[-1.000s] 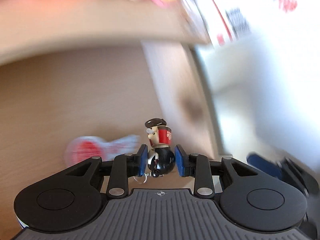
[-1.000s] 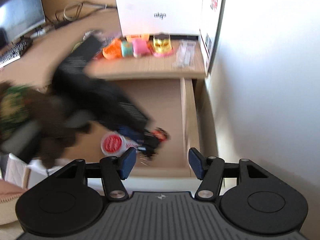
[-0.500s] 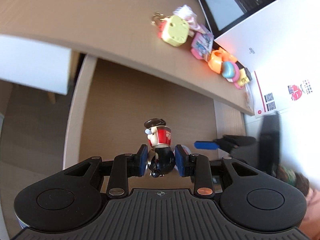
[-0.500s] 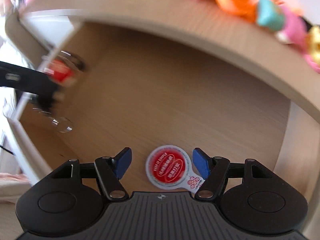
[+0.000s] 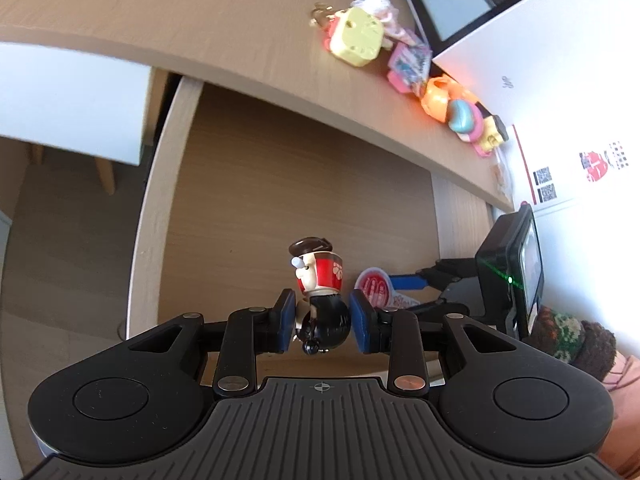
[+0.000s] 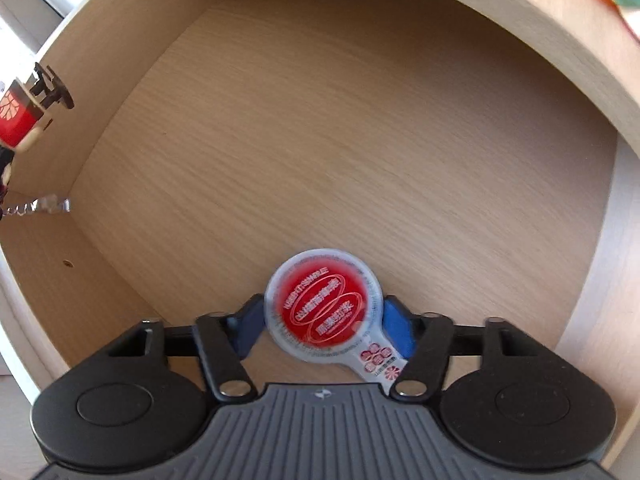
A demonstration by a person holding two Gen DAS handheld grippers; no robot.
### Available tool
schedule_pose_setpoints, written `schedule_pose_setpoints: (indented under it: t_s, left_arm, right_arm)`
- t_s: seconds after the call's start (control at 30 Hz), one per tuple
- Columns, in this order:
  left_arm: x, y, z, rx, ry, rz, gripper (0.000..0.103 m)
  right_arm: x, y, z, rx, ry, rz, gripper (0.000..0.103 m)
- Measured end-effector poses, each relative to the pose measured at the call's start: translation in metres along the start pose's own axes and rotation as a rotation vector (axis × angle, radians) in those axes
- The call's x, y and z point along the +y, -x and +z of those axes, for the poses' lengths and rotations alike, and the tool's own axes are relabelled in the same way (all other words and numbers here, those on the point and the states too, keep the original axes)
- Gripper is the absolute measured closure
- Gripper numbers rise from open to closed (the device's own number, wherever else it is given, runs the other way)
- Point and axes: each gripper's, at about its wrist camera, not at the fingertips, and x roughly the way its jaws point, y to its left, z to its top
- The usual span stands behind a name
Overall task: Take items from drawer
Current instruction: 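Lower the right tool onto the red round lollipop card while the left tool carries the figurine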
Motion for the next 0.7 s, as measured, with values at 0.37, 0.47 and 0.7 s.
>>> schedule_pose_setpoints:
  t_s: [0.37,0.47,0.7]
  left_arm:
    - [-0.026,0.011,0.004,-0.041,-0.118,-0.024,0.070]
    - [-0.042,0.030,0.022,-0.112,-0.163,-0.060,0.070]
    - [-0.067,0.072,0.088,-0.324,-0.252,-0.064,0.070]
  right_arm:
    - [-0.017,0.120,-0.010,-0.367,-0.181,0.012,0.042]
    - [-0.025,0.180,-0.012,-0.541,-0.223,0.003,0.042]
    - [-0.045,0.264,-0.018,-0.802,-0.289,-0.065,0.042]
